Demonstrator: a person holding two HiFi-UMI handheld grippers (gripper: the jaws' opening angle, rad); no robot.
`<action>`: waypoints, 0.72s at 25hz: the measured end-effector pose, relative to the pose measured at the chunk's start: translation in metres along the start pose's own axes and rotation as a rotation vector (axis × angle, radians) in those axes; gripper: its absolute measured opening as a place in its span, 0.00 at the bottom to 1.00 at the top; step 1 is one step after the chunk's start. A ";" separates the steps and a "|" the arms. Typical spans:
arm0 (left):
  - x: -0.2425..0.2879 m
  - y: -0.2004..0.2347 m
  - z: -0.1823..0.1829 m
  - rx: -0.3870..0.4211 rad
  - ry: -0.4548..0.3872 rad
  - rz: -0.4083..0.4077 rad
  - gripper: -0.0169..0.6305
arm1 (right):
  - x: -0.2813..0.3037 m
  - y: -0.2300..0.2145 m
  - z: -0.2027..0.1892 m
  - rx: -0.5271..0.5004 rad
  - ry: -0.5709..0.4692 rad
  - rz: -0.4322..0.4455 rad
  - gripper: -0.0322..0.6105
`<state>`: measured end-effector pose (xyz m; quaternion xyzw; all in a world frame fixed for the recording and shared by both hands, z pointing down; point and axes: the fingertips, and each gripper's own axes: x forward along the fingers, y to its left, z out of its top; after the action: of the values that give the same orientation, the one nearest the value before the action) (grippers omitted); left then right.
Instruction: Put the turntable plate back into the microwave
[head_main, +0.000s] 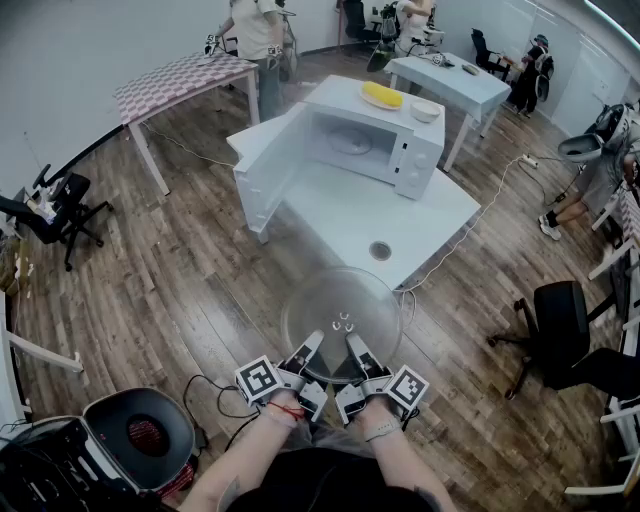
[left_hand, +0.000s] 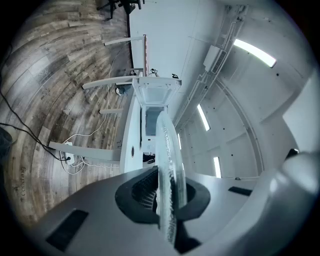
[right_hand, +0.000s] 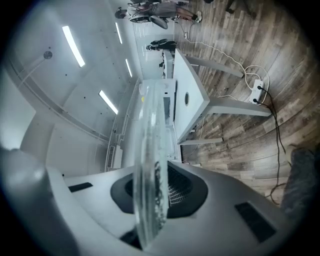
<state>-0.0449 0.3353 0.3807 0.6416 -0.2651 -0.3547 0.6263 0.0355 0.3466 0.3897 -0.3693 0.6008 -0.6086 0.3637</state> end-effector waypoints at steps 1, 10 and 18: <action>0.000 0.000 0.000 0.003 0.000 0.001 0.07 | 0.000 0.000 0.000 -0.001 0.001 0.001 0.13; -0.005 0.007 -0.005 0.012 -0.012 0.027 0.07 | -0.006 -0.003 0.000 0.014 0.012 -0.002 0.13; -0.010 0.008 -0.008 0.033 -0.028 0.037 0.07 | -0.009 -0.007 -0.003 0.031 0.034 0.012 0.13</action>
<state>-0.0438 0.3480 0.3897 0.6418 -0.2916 -0.3475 0.6183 0.0375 0.3561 0.3963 -0.3497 0.5994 -0.6219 0.3628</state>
